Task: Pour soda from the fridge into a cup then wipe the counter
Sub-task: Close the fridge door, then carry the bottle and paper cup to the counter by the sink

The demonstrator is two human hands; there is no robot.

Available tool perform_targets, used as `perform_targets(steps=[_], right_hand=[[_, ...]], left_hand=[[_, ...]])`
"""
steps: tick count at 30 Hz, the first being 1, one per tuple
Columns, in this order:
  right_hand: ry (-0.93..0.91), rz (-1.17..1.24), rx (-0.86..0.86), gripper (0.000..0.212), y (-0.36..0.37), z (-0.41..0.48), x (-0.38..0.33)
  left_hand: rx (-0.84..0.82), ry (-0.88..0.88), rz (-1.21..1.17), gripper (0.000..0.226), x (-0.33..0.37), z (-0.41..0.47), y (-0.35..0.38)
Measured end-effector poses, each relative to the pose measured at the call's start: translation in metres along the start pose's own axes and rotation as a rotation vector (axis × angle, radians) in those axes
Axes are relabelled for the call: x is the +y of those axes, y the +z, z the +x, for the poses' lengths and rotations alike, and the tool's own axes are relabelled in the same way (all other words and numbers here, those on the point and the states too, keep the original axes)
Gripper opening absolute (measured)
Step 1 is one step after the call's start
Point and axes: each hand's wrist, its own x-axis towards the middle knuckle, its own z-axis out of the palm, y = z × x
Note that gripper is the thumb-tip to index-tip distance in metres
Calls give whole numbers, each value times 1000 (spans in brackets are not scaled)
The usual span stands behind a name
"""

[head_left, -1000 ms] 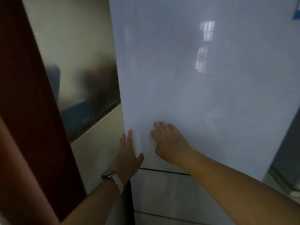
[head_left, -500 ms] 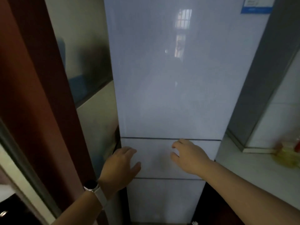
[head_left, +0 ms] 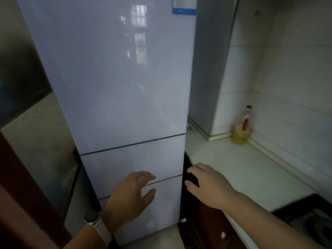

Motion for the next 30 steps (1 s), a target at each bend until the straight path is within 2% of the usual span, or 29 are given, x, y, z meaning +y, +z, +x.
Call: perform_targets(steps=[5, 11, 15, 18, 23, 30], right_hand=[[202, -10, 70, 50, -35, -80, 58], [462, -48, 93, 57, -85, -202, 133], [594, -80, 131, 53, -117, -289, 169], [675, -123, 165, 48, -137, -352, 183], [808, -206, 234, 49, -157, -450, 193], [1047, -289, 265, 61, -159, -558, 180]], left_hand=[[-60, 173, -58, 48, 84, 26, 37], [-195, 332, -182, 69, 222, 39, 103], [-268, 480, -182, 65, 312, 34, 141], [-306, 614, -150, 49, 375, 23, 160], [-375, 793, -128, 58, 466, -7, 191], [-467, 1059, -146, 51, 554, -53, 230]])
